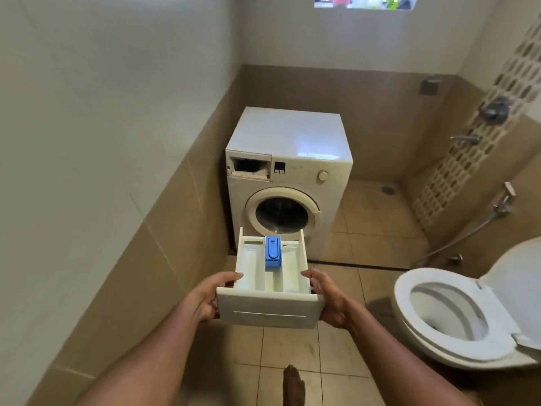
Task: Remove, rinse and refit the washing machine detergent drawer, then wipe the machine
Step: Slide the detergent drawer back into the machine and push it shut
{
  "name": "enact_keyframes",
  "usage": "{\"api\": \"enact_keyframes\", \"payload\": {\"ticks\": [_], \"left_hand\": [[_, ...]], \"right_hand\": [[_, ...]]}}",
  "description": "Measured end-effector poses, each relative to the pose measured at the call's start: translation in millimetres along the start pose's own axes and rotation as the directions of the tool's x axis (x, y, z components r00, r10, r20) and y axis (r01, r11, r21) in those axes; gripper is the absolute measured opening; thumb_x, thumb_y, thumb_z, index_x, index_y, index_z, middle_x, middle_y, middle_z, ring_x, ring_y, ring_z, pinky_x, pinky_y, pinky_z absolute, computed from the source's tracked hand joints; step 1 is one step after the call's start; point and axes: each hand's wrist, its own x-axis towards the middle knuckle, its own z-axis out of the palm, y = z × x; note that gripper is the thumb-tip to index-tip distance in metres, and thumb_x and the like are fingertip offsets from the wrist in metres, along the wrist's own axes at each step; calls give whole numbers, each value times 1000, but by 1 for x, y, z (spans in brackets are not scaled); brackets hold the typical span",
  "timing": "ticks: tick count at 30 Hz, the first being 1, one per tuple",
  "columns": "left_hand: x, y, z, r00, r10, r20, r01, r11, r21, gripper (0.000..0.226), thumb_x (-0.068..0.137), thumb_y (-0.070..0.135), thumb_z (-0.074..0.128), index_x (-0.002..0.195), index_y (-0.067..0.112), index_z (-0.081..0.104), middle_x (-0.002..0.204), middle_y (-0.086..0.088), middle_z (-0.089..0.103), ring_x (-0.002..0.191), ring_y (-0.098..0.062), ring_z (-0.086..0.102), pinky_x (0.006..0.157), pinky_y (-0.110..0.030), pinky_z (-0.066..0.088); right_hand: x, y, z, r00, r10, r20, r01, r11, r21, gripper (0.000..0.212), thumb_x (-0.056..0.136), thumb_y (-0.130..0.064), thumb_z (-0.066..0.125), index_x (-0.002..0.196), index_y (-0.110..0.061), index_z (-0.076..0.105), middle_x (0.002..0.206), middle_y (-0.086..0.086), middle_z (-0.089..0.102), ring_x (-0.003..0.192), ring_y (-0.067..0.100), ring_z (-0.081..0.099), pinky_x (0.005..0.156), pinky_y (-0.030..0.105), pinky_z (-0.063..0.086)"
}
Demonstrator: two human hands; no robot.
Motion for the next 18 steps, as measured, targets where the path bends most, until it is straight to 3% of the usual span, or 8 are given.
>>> {"api": "enact_keyframes", "payload": {"ticks": [1, 3, 7, 11, 13, 15, 18], "left_hand": [[11, 9, -1, 1000, 1, 0, -1, 1000, -7, 64, 69, 33, 83, 120, 1, 62, 92, -22, 71, 67, -28, 69, 67, -37, 61], [26, 29, 0, 1000, 7, -7, -7, 999, -34, 59, 71, 33, 80, 119, 4, 62, 102, -26, 70, 85, -35, 67, 93, -51, 54], [60, 69, 6, 999, 10, -43, -13, 998, -67, 46, 80, 33, 72, 116, 6, 64, 95, -22, 68, 83, -34, 63, 91, -52, 51], [97, 108, 8, 998, 18, -60, -24, 994, -102, 51, 81, 38, 69, 122, 7, 65, 91, -16, 70, 77, -33, 65, 72, -45, 54], [110, 127, 8, 997, -4, -72, 0, 998, -59, 50, 82, 49, 63, 117, 14, 69, 83, -15, 71, 87, -38, 65, 89, -52, 47], [128, 144, 2, 993, -36, -113, 30, 998, -52, 55, 85, 58, 52, 120, 17, 64, 98, -20, 70, 108, -45, 58, 107, -63, 27], [150, 169, -8, 994, -37, -105, 19, 986, -164, 62, 89, 62, 39, 123, 13, 55, 98, -23, 67, 99, -41, 59, 100, -56, 36]], "right_hand": [[13, -9, -2, 1000, 0, 9, 0, 1000, -2, 46, 89, -51, 50, 123, -19, 55, 123, 18, 65, 104, 31, 63, 102, 50, 47], [38, -27, -7, 1000, -11, 22, 11, 1000, -10, 46, 89, -51, 51, 122, -20, 56, 122, 18, 66, 104, 32, 64, 102, 51, 47], [86, -67, -19, 999, -14, 46, 14, 1000, 1, 52, 86, -53, 55, 126, -20, 54, 122, 18, 66, 110, 36, 65, 101, 54, 48], [127, -103, -27, 997, -32, 71, 31, 999, 13, 53, 91, -52, 48, 130, -17, 55, 121, 19, 67, 101, 34, 66, 98, 50, 49], [141, -119, -27, 997, -44, 70, 42, 999, 26, 51, 94, -53, 46, 131, -20, 55, 118, 16, 69, 105, 35, 68, 100, 51, 50], [157, -135, -27, 996, -57, 72, 53, 997, 56, 46, 96, -53, 45, 130, -22, 56, 117, 13, 71, 107, 34, 68, 99, 53, 50], [181, -158, -22, 998, -44, 45, 41, 997, 70, 40, 100, -47, 42, 128, -21, 56, 115, 13, 70, 104, 31, 69, 97, 51, 52]]}}
